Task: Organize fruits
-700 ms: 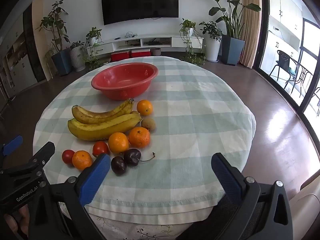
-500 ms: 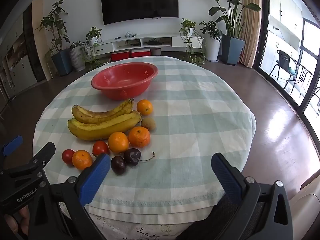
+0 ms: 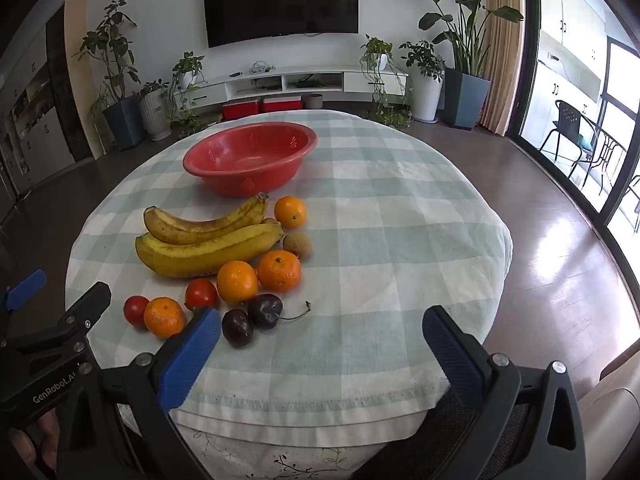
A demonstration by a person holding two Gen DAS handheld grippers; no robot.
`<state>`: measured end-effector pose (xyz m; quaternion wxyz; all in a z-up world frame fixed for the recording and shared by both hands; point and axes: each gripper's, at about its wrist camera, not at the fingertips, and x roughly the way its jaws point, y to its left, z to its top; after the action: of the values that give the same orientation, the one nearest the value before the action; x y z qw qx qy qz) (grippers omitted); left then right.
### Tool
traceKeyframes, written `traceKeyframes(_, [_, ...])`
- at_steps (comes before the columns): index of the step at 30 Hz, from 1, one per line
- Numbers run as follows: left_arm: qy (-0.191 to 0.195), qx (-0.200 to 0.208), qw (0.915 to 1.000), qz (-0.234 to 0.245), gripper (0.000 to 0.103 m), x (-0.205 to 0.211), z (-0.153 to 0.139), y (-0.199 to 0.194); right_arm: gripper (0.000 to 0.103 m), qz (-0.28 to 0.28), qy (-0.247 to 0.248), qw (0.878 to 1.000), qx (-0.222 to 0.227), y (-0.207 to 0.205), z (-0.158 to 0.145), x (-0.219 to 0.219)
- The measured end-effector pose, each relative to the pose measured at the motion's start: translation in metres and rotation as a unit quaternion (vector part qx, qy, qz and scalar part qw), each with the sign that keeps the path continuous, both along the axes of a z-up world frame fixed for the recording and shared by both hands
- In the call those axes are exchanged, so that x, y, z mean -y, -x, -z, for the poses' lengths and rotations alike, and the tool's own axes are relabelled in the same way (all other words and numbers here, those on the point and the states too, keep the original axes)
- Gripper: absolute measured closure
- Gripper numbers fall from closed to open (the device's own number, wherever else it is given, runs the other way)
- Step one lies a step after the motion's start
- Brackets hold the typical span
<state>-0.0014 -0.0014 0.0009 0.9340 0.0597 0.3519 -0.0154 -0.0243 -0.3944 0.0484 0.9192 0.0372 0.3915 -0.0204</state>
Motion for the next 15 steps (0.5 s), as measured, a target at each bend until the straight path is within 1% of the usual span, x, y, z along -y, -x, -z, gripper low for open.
traceKeyframes(15, [0.001, -0.002, 1.0, 0.0, 0.0, -0.0003, 0.0, -0.0003, 0.0, 0.0, 0.001, 1.0, -0.002, 0.0005, -0.0004, -0.0013])
